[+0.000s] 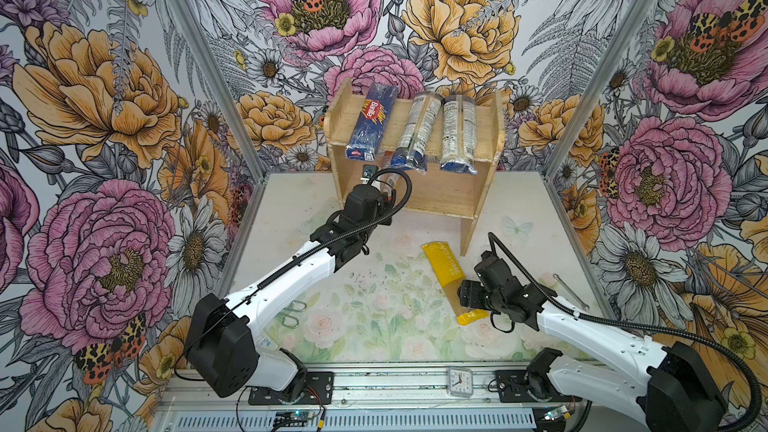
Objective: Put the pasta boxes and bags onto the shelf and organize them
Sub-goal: 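Push the red-labelled bag into the shelf's lower tier with the left gripper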
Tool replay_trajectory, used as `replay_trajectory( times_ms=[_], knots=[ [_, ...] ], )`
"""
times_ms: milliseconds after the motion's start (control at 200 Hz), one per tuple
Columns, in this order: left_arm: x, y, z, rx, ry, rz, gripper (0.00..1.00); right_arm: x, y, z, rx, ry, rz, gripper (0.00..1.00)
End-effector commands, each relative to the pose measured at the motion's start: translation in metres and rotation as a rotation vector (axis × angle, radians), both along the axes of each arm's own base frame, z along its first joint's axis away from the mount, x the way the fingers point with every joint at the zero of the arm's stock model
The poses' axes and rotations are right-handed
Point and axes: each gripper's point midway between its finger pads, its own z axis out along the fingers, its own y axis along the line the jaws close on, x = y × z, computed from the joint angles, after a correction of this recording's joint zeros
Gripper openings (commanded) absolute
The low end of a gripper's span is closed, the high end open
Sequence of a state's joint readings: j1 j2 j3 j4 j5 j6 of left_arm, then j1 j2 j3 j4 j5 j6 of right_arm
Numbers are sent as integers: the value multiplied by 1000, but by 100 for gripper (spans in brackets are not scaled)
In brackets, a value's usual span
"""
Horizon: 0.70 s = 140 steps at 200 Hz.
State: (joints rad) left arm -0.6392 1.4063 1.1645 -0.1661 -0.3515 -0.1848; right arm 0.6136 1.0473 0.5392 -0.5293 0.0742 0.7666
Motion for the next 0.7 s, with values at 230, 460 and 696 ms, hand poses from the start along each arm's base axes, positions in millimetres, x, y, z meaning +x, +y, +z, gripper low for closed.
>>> replay_trajectory(
  times_ms=[230, 460, 696],
  knots=[
    [3, 4, 51, -111, -126, 32, 37, 4, -1, 3, 9, -23, -12, 81],
    [1, 6, 47, -107, -121, 32, 39, 4, -1, 3, 12, -22, -10, 83],
    [-7, 9, 44, -115, -118, 25, 40, 2, 0, 3, 7, -28, 11, 84]
  ],
)
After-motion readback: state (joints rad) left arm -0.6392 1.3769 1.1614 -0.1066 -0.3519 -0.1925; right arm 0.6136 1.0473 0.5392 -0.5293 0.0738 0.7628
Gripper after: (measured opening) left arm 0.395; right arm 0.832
